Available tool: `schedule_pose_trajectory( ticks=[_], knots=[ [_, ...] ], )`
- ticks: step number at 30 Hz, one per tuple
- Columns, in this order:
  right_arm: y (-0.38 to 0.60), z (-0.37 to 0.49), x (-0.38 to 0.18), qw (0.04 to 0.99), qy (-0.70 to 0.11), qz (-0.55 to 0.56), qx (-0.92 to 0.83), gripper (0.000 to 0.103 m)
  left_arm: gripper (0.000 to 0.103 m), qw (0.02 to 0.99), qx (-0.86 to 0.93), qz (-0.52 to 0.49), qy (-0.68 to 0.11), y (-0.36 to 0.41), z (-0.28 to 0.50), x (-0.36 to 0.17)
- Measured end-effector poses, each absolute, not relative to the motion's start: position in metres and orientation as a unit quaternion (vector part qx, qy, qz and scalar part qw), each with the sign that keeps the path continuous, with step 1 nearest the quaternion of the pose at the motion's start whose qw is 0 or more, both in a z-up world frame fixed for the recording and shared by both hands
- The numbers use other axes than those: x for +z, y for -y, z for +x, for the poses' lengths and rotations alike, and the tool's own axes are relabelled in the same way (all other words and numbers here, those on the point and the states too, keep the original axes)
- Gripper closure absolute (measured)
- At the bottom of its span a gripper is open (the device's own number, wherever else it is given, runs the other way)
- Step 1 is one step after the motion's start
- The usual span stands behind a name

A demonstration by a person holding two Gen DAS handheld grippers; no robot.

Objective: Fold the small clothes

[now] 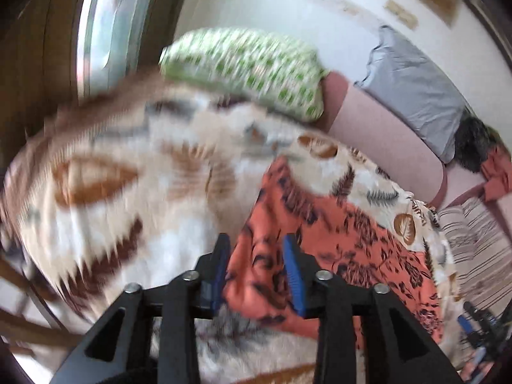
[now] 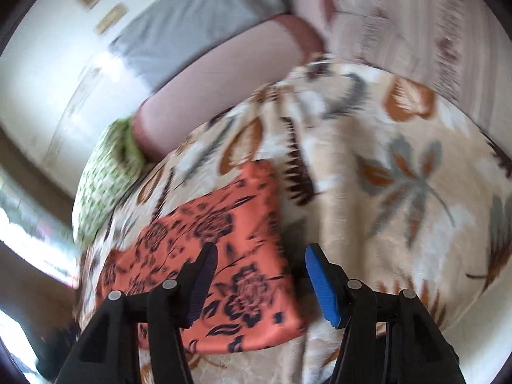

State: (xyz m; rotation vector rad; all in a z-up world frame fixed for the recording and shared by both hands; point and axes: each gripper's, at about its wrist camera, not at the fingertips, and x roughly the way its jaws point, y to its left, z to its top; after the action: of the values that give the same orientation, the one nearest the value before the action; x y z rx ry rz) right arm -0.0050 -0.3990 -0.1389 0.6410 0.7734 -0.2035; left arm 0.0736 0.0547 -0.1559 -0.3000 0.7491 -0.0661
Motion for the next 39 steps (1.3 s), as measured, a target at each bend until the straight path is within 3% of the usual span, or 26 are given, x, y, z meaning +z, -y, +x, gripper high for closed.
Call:
schedule_pose_trajectory(
  ticks=[3,7,11,12,13,16,25,39],
  knots=[
    [0.378,0.015,-0.146,0.873,-0.372,0.307,-0.067,0.042,0.047,0.932,-0.045,-0.098,-0.345,-0.034,0.081,-0.150],
    [0.374,0.049,-0.174,0.858,-0.388,0.329,-0.065,0.042,0.045,0.916,-0.037,-0.042,-0.397,-0.016,0.112,-0.186],
    [0.394,0.056,-0.226,0.816,-0.441,0.360,-0.100,0.042,0.040,0.858,0.005,-0.008,-0.514,-0.014,0.146,-0.261],
    [0.398,0.054,-0.234,0.810,-0.449,0.359,-0.114,0.042,0.029,0.869,0.011,-0.001,-0.494,-0.015,0.143,-0.261],
    [0.400,0.051,-0.235,0.813,-0.441,0.363,-0.107,0.043,0.024,0.874,0.027,0.018,-0.484,-0.014,0.139,-0.257],
    [0.398,0.047,-0.223,0.815,-0.447,0.354,-0.101,0.043,0.024,0.874,0.020,0.016,-0.486,-0.014,0.133,-0.243],
    [0.366,0.036,-0.169,0.844,-0.407,0.347,-0.043,0.043,0.024,0.927,0.026,0.038,-0.373,-0.001,0.088,-0.152],
    [0.271,0.024,-0.094,0.892,-0.367,0.261,0.045,0.043,0.024,0.947,0.018,0.028,-0.321,-0.004,0.051,-0.096]
  ],
)
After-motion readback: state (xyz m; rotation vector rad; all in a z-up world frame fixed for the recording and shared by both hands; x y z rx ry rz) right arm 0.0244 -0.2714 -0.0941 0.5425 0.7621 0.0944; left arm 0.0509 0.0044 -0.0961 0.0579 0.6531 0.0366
